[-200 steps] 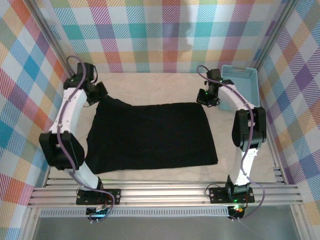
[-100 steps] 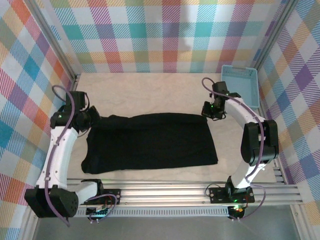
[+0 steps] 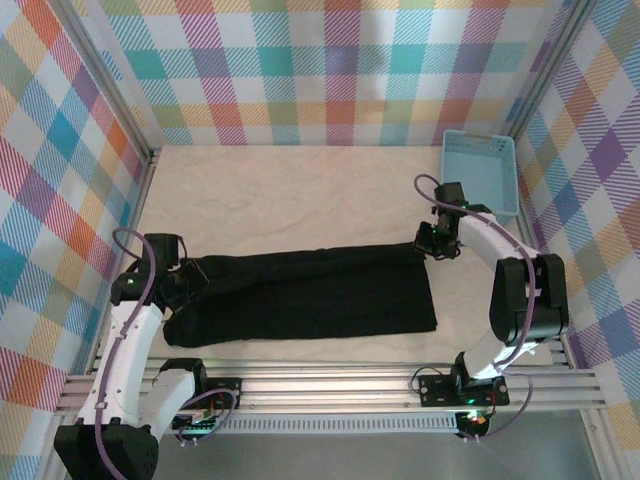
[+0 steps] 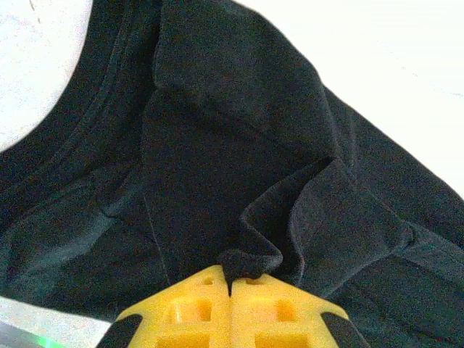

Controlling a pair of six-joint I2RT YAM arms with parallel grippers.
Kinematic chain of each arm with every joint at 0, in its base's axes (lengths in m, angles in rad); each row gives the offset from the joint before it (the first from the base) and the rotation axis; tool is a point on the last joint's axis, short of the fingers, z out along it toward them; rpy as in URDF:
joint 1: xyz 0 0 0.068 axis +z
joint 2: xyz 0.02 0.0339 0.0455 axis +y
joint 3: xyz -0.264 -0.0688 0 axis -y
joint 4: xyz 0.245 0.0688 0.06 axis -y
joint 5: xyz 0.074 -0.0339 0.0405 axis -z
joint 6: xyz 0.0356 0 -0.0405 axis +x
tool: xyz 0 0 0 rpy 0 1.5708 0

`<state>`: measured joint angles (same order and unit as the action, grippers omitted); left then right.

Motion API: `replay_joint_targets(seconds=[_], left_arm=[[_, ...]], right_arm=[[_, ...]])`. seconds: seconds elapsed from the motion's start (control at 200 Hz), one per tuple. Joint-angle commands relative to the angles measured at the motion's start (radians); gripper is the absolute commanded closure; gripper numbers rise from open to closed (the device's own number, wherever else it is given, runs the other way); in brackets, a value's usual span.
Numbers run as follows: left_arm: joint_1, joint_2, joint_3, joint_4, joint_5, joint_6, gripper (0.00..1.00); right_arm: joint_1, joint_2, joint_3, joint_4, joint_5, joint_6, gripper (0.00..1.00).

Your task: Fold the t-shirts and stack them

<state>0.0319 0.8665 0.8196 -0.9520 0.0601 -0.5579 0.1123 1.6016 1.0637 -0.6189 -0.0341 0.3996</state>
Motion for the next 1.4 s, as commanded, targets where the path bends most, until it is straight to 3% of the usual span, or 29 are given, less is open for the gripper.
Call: replay_joint_targets(seconds=[0.0,0.31,0.76,1.12,1.394], left_arm=[[0.010,-0.020,0.021,-0.013,0.005,-0.037,1.00],[0.010,-0.041,0.003,-0.089,-0.074,-0.093,1.00],[0.010,-0.112,-0.141,-0.103,-0.049,-0.276,1.00],[0.007,-0.160,-0.128,-0.163,-0.100,-0.333,1.00],[0.007,-0.200,-0.101,-0.196,-0.144,-0.364,1.00]], right_arm=[[-0.006,-0.053,-0.014,0.013,0.013,0.010,1.00],[-0.006,-0.069,-0.082,0.013,-0.005,0.015,1.00],[-0.013,-0.043,-0.151,0.039,0.026,0.026,1.00],[-0.020,-0.049,-0.143,0.027,0.053,0.032,1.00],[-0.020,-0.145,-0.179,0.012,0.067,0.045,1.00]])
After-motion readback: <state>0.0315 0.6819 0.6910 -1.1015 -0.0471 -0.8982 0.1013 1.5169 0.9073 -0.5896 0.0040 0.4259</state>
